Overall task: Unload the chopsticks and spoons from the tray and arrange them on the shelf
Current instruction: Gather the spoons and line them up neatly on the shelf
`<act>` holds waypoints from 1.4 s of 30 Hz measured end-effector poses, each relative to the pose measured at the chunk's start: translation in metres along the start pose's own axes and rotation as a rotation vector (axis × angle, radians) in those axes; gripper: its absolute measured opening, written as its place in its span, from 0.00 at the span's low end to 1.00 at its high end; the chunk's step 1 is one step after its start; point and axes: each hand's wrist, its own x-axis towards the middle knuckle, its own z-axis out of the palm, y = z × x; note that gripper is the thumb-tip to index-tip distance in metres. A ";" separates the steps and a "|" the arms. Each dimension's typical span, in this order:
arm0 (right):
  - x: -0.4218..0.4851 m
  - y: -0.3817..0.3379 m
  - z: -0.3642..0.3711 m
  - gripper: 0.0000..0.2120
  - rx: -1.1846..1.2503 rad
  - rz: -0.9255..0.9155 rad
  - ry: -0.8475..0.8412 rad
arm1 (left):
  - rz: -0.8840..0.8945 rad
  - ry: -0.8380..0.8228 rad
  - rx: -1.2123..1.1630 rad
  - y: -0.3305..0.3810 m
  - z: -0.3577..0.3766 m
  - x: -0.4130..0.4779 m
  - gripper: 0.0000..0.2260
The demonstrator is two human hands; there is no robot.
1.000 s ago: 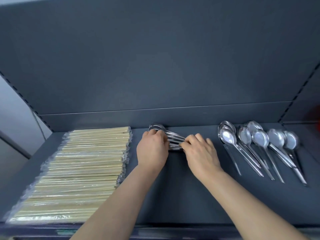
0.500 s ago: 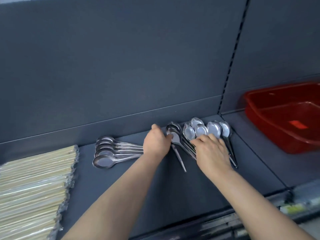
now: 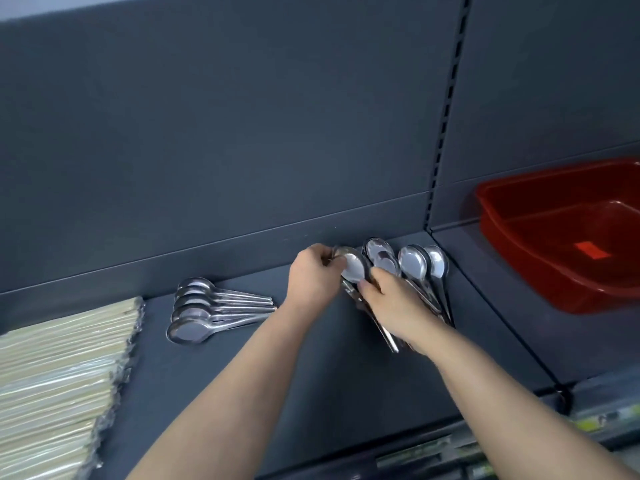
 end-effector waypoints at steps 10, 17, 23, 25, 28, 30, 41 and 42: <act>0.013 0.045 -0.045 0.12 0.190 0.173 0.131 | 0.004 0.100 0.469 0.006 0.043 0.015 0.13; 0.019 0.047 -0.054 0.21 0.391 0.186 0.095 | -0.080 0.084 0.303 0.005 0.039 0.018 0.15; 0.019 0.029 -0.039 0.10 0.586 0.212 -0.143 | -0.086 0.080 -0.132 0.020 0.043 0.007 0.11; 0.017 0.025 -0.036 0.09 0.606 0.217 -0.170 | -0.064 0.088 -0.138 0.024 0.047 0.005 0.10; 0.020 0.026 -0.040 0.07 0.471 0.184 -0.113 | -0.096 0.119 -0.153 0.018 0.046 0.007 0.09; 0.025 0.031 -0.043 0.05 0.426 0.175 -0.092 | -0.107 0.244 -0.073 0.011 0.036 0.012 0.10; 0.040 0.041 -0.039 0.07 0.386 0.168 -0.100 | -0.265 0.107 0.276 -0.009 0.025 0.041 0.08; 0.039 0.040 -0.040 0.07 0.408 0.175 -0.088 | -0.269 0.094 0.265 -0.009 0.025 0.041 0.11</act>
